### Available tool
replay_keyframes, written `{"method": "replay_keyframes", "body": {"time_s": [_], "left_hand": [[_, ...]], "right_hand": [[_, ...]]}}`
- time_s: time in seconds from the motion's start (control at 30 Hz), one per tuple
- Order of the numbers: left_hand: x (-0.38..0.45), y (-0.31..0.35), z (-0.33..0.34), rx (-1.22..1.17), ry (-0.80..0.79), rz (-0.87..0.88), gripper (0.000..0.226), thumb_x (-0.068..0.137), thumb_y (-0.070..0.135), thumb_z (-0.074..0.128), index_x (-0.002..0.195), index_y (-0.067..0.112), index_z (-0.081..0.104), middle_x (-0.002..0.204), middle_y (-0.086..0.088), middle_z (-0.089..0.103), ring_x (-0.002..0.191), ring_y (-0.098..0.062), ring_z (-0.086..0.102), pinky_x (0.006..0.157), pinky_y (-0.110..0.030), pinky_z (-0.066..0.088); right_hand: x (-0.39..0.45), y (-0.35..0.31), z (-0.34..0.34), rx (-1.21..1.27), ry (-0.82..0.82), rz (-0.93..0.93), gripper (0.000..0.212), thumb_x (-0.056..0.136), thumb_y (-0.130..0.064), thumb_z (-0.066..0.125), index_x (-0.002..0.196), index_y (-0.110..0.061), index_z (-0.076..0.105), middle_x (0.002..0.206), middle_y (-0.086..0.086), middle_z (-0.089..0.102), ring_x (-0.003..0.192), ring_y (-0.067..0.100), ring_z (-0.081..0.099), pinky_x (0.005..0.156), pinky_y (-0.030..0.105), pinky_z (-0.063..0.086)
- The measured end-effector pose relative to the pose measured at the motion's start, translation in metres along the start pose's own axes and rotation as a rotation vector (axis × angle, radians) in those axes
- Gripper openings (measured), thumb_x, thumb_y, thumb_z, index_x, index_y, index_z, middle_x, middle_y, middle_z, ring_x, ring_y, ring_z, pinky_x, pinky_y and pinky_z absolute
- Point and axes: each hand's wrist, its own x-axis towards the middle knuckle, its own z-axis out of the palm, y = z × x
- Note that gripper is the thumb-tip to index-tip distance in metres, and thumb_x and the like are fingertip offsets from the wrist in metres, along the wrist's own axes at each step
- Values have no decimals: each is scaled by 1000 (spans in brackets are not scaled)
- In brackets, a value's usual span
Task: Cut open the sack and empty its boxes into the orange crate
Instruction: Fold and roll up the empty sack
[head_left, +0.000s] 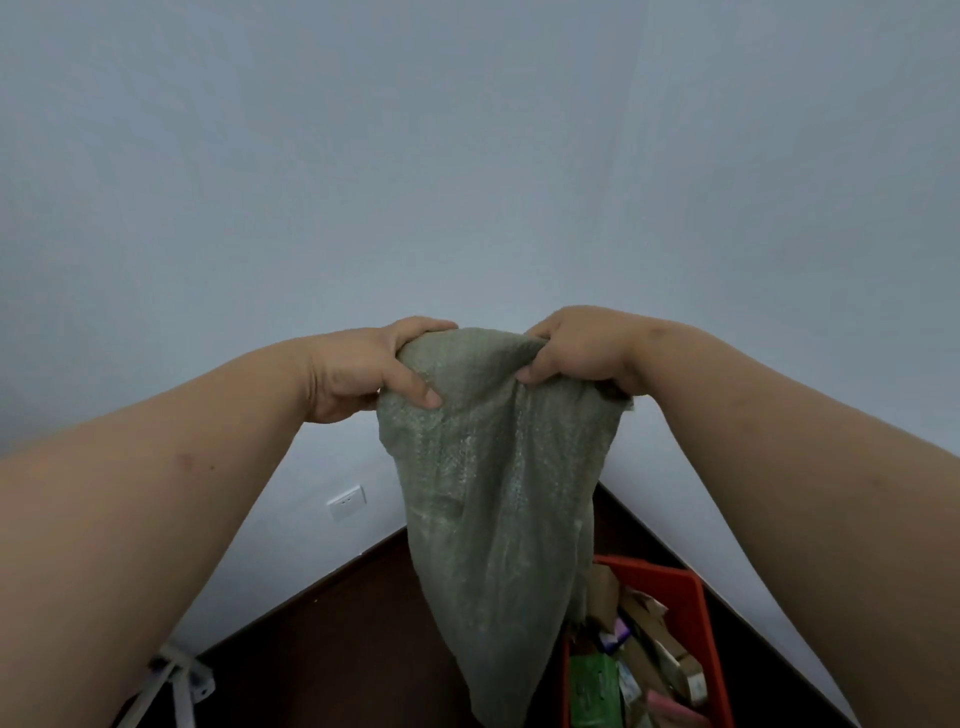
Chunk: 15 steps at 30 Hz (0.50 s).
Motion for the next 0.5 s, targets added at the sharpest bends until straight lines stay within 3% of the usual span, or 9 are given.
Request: {"method": "replay_keyframes", "body": {"time_s": [0.07,0.17,0.27,0.33,0.4,0.5], "left_hand": [[2,2,-6,50,98,21,51,65,0,78,111,15,64,107,-5,68,103,-24,64,83,-31,53],[7,11,-21,39,354,77,36,71,6,78,104,-3,68,100,-15,72,92,-29,67,81,-32,55],[9,29,-40,-132,633,172,25,67,11,74,92,8,69,86,-10,71,79,-26,66,69,-30,53],[6,41,-49,-228,788,280,28,65,18,75,91,13,69,85,-5,72,79,-23,68,66,-29,53],[1,46,-54,-234,858,364,47,61,31,80,102,14,67,95,-2,73,84,-18,71,70,-31,56],[-6,37,-59,-241,818,364,67,57,44,84,113,13,64,104,-2,74,92,-18,72,75,-33,58]], "right_hand": [[1,-5,-1,31,54,-49,7,86,-14,66,89,-17,72,99,8,71,96,28,67,86,41,57],[10,-18,0,-392,255,-132,18,88,-34,62,96,-17,60,95,0,60,105,25,59,97,41,44],[13,-37,2,-462,330,-137,50,76,-55,64,116,-31,47,111,-7,57,113,22,54,114,57,18],[16,-51,2,-353,309,-161,75,66,-56,72,131,-36,40,124,-4,51,116,24,53,111,56,26],[20,-58,2,-283,377,-201,63,74,-38,71,131,-30,44,125,3,50,115,28,53,102,47,41],[30,-58,-3,-172,467,-230,30,85,-13,60,116,-13,58,117,11,61,109,30,57,85,35,48]]}}
